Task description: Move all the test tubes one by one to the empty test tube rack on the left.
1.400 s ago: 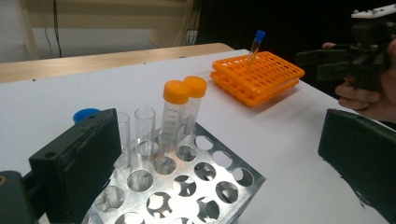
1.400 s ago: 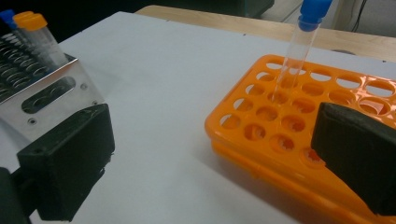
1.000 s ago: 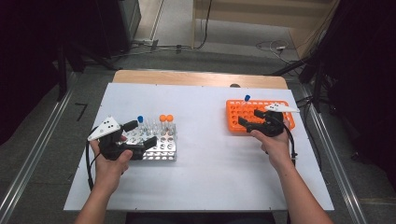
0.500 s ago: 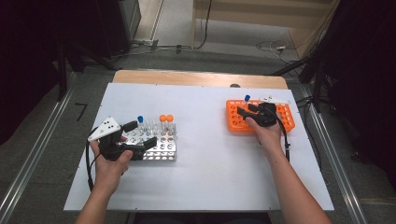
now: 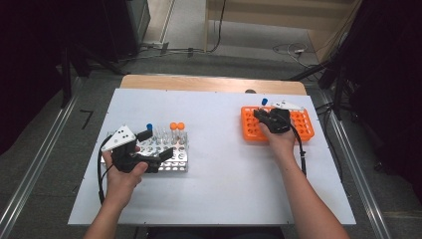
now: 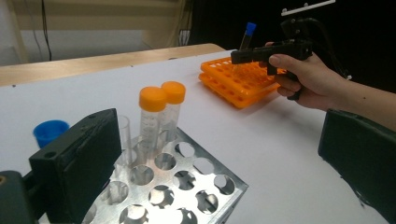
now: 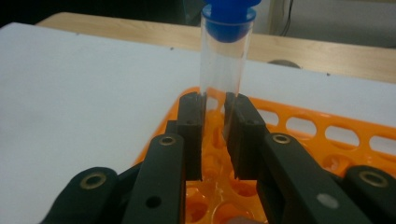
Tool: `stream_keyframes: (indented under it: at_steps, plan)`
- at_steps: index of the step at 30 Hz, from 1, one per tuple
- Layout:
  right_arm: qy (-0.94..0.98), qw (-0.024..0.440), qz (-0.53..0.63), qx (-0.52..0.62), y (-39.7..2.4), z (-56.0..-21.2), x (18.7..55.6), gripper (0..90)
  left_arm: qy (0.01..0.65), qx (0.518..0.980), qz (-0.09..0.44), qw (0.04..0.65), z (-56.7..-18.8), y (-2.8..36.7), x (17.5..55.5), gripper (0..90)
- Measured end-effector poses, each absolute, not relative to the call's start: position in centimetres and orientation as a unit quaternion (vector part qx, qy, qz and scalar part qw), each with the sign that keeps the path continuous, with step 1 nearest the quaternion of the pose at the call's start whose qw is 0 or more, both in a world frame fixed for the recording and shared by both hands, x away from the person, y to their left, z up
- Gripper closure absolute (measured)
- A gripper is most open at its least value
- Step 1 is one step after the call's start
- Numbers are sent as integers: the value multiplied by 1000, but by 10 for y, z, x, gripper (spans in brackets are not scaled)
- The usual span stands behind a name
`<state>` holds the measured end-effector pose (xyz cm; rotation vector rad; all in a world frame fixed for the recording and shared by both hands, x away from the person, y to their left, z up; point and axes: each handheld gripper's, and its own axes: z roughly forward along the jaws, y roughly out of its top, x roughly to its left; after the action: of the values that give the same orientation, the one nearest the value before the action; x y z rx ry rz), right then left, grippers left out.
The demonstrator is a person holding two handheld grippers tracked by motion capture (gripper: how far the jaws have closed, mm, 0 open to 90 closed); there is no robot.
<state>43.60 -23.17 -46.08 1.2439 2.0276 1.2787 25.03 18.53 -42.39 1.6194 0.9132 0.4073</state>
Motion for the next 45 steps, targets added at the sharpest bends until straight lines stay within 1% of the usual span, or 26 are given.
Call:
stream_keyframes:
  at_steps: [6,12,24,31,35,40,45]
  plan:
    - [733,223,481,425,-235,-442,419,749,376,702,173,580,-419,172,249,0]
    - [742,209,500,395,-231,-428,392,749,364,709,167,581,-417,158,250,0]
    - [772,167,509,342,-216,-428,340,749,339,721,156,584,-412,133,254,0]
    - [785,146,513,315,-206,-425,316,750,323,730,146,584,-410,117,255,0]
    - [795,136,512,296,-197,-426,304,750,311,735,137,587,-409,108,255,18]
    - [806,123,508,279,-186,-428,292,750,298,739,128,590,-409,97,252,71]
    - [817,111,504,257,-172,-430,279,750,280,743,114,597,-409,88,250,208]
